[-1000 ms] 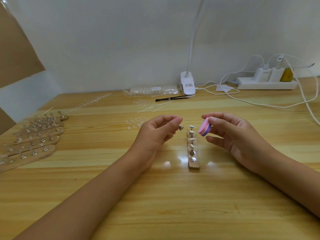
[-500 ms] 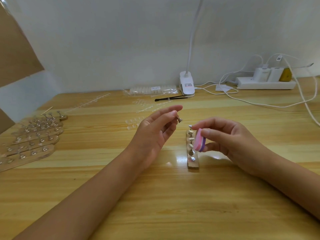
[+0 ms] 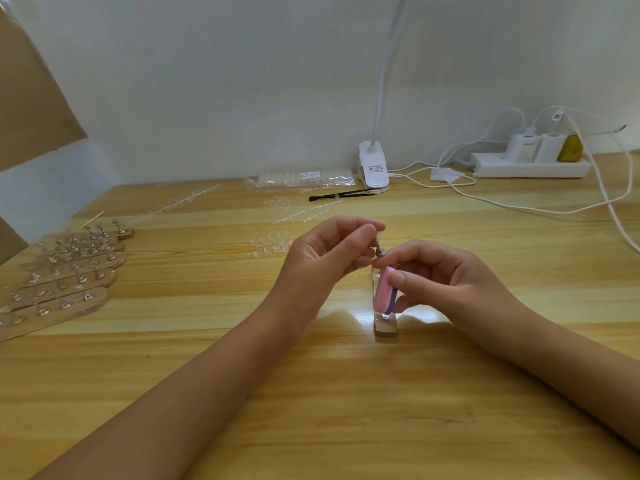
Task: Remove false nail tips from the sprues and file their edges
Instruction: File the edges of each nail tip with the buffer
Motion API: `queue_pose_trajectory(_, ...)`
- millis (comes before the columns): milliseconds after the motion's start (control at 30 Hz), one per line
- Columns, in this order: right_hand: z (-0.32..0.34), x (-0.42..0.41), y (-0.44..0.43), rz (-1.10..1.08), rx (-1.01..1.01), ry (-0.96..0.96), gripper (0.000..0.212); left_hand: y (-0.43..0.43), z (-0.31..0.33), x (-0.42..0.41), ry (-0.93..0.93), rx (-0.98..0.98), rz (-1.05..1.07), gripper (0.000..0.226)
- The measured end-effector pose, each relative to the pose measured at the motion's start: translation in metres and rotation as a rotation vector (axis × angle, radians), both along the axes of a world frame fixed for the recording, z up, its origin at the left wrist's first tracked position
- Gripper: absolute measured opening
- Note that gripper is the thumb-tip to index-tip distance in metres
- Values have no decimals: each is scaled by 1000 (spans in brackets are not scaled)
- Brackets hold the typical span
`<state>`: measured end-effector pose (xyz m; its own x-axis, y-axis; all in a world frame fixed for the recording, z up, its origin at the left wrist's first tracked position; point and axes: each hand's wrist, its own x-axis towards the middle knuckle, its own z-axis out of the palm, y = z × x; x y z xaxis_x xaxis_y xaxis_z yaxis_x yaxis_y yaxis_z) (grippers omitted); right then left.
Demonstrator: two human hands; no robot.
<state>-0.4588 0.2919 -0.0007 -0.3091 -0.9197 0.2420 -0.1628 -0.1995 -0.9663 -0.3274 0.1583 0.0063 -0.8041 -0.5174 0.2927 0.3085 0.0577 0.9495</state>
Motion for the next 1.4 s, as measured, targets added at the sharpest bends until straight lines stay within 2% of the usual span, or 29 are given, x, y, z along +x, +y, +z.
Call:
queue_pose_trajectory(300, 0, 1, -1, -47, -67, 64, 28, -3, -4, -2, -44, -38, -71, 29)
queue_pose_trajectory(433, -1, 3, -1, -64, -94, 73, 26, -2, -1, -1, -27, 19, -59, 20)
queue_pose_trajectory(833, -5, -3, -3, -71, -91, 110, 24, -1, -1, 0, -47, -48, -63, 13)
queue_pose_trajectory(1067, -8, -6, -4, -87, -91, 149, 25, 1, -1, 0, -131, -108, -9, 38)
queue_pose_trajectory(1267, -9, -5, -5, -99, -107, 104, 31, 0, -4, -1, -116, -115, 17, 32)
queue_pose_trajectory(1400, -6, -7, -6, -125, -110, 1, 30, -2, -5, -1, -124, -84, 58, 31)
